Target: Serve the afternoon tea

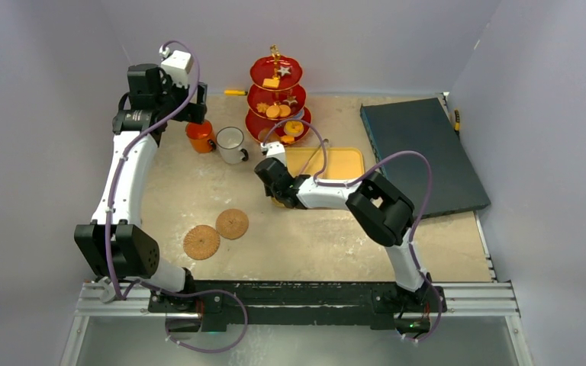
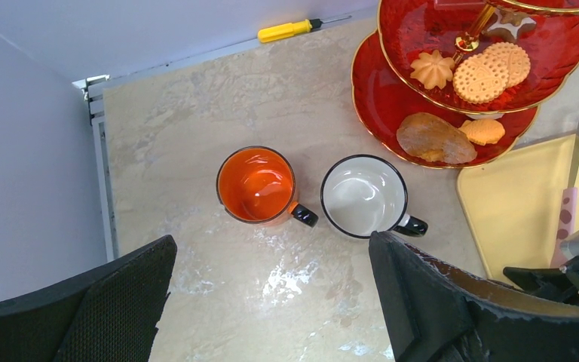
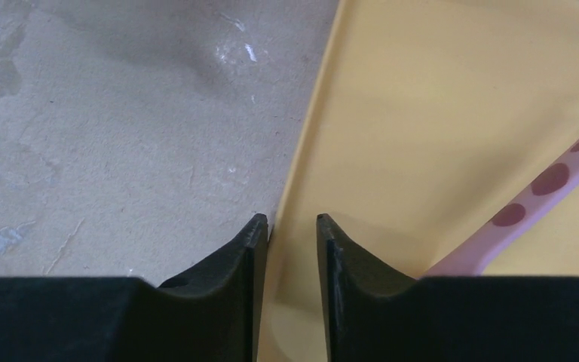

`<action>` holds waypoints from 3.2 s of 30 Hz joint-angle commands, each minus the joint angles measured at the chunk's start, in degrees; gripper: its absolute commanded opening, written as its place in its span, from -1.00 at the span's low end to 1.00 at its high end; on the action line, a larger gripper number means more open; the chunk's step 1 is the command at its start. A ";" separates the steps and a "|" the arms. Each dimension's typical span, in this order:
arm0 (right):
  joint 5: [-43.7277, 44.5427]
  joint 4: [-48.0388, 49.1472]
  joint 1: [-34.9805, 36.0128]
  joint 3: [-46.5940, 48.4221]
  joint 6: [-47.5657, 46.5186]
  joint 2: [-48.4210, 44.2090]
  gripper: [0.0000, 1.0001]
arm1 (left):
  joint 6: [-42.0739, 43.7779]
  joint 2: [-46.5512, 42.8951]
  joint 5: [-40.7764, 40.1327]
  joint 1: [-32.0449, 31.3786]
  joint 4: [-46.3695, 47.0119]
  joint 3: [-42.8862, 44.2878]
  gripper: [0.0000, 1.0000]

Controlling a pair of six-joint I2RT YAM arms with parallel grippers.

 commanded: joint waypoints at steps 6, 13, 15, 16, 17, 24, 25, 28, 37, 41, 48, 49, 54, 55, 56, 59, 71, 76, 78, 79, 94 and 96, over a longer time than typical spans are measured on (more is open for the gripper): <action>2.28 1.50 -4.79 -7.24 4.91 -7.79 -0.49 | 0.70 -1.09 2.64 0.37 0.39 0.98 0.99; 3.46 4.15 -4.57 -11.65 2.68 -12.68 -0.16 | 0.63 -1.29 3.57 0.37 0.51 0.83 0.99; 3.78 4.52 -3.05 -11.26 1.30 -14.09 0.11 | 0.59 -1.23 3.58 0.40 0.52 0.80 0.99; 3.78 4.70 -2.25 -10.96 0.64 -14.71 0.21 | 0.59 -1.21 3.58 0.37 0.48 0.74 0.99; 3.63 5.21 -0.99 -10.74 -0.10 -15.48 0.28 | 0.60 -1.22 3.65 0.39 0.40 0.73 0.99; -4.86 14.52 7.34 -11.23 -11.97 -17.83 0.51 | 1.08 -0.89 3.14 0.53 -0.52 0.95 0.98; -6.66 15.62 8.71 -11.17 -14.43 -17.22 0.52 | 0.98 -0.72 3.19 0.59 -0.64 1.08 0.99; -11.11 16.89 11.92 -10.33 -19.35 -14.57 0.48 | 0.79 -0.12 3.38 0.73 -1.15 1.87 0.99; -20.02 20.57 14.92 -9.24 -23.95 -7.81 0.07 | 1.87 2.93 4.14 2.92 -5.87 6.23 0.99; -23.63 22.07 15.90 -9.31 -25.14 -5.98 0.08 | 1.66 3.37 4.77 4.20 -6.26 6.43 0.99; -22.50 21.53 16.50 -8.63 -26.19 -2.17 0.05 | 1.50 3.79 3.89 4.41 -5.68 6.08 0.98; -22.16 21.32 16.49 -9.05 -26.02 -1.76 0.02 | 1.39 3.85 3.85 4.41 -5.68 6.21 0.99; -17.66 20.95 14.30 -11.76 -24.18 -1.23 -0.14 | 1.76 3.98 3.18 4.41 -5.41 6.35 0.99; -17.65 21.12 13.31 -12.50 -23.62 -1.57 -0.16 | 1.84 3.94 3.00 4.41 -5.31 6.35 0.99; -17.50 21.30 12.41 -13.32 -22.93 -2.02 -0.18 | 1.99 3.83 2.82 4.36 -5.25 6.28 0.99; -17.44 21.95 9.56 -15.89 -20.97 -3.76 -0.23 | 2.10 3.56 2.69 4.41 -4.93 6.27 0.99; -13.07 23.25 5.41 -18.22 -19.20 -8.25 -0.12 | 2.28 3.02 3.21 4.41 -4.35 5.65 0.99; -14.12 24.13 9.44 -14.10 -23.89 -12.64 0.38 | 1.76 3.30 3.32 4.51 -4.56 6.28 0.99; -15.80 23.64 11.61 -11.51 -25.77 -12.45 0.47 | 1.40 3.60 3.39 4.51 -4.62 6.65 0.99; -17.47 23.03 12.52 -10.12 -26.36 -11.81 0.50 | 1.24 3.69 3.47 4.52 -4.43 6.78 0.99; -36.42 20.67 20.57 1.78 -38.46 0.91 0.36 | 1.27 4.25 3.29 4.64 -4.18 7.89 0.98; -36.62 19.36 21.14 3.76 -39.11 2.92 0.35 | 1.25 4.46 3.39 4.67 -4.31 8.01 0.99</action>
